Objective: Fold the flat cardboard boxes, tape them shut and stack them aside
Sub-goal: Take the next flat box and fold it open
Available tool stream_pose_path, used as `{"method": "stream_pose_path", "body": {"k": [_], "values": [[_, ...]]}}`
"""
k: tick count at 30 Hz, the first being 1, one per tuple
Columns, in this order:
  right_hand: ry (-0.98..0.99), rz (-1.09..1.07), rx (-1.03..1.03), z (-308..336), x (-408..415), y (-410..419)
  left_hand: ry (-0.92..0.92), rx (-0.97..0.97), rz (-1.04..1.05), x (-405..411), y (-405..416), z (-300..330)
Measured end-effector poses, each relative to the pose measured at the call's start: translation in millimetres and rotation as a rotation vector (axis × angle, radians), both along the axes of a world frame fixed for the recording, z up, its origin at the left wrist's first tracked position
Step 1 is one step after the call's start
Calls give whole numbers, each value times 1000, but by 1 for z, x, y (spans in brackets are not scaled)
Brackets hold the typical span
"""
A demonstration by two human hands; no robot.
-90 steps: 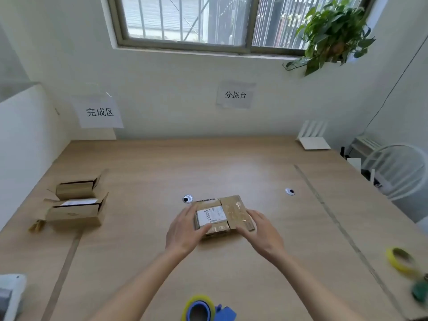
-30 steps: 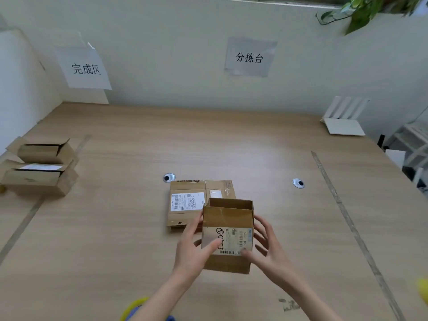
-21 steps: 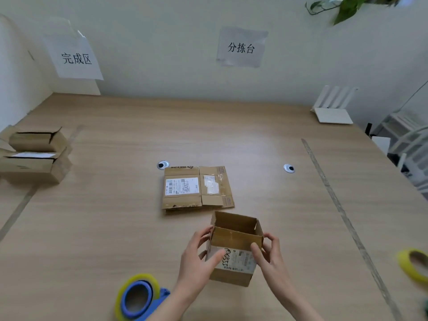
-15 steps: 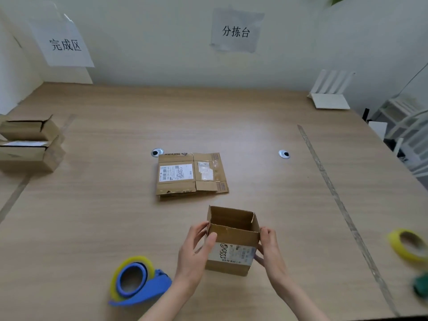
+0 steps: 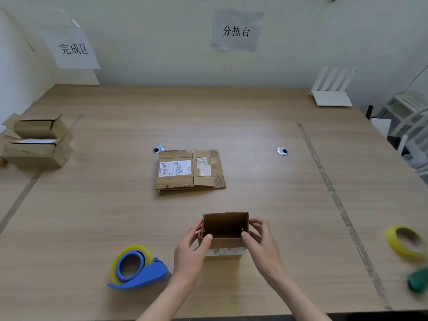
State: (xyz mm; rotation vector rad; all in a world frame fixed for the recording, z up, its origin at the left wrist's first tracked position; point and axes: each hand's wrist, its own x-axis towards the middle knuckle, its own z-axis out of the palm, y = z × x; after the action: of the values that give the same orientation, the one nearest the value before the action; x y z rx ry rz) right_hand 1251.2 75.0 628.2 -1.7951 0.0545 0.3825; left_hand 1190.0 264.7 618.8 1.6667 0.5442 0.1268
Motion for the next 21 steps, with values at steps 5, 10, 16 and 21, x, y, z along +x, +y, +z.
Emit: {"method": "stream_pose_path", "body": {"k": [5, 10, 16, 21], "values": [[15, 81, -7, 3, -2, -6, 33, 23, -32, -3, -8, -1], [15, 141, -19, 6, -2, -7, 42, 2, -53, -3, -12, -2], [-82, 211, -159, 3, 1, -15, 18, 21, 2, -7, -16, -4], [-199, 402, -426, 8, 13, -16, 10, 31, 13, -10, -20, -7]]}}
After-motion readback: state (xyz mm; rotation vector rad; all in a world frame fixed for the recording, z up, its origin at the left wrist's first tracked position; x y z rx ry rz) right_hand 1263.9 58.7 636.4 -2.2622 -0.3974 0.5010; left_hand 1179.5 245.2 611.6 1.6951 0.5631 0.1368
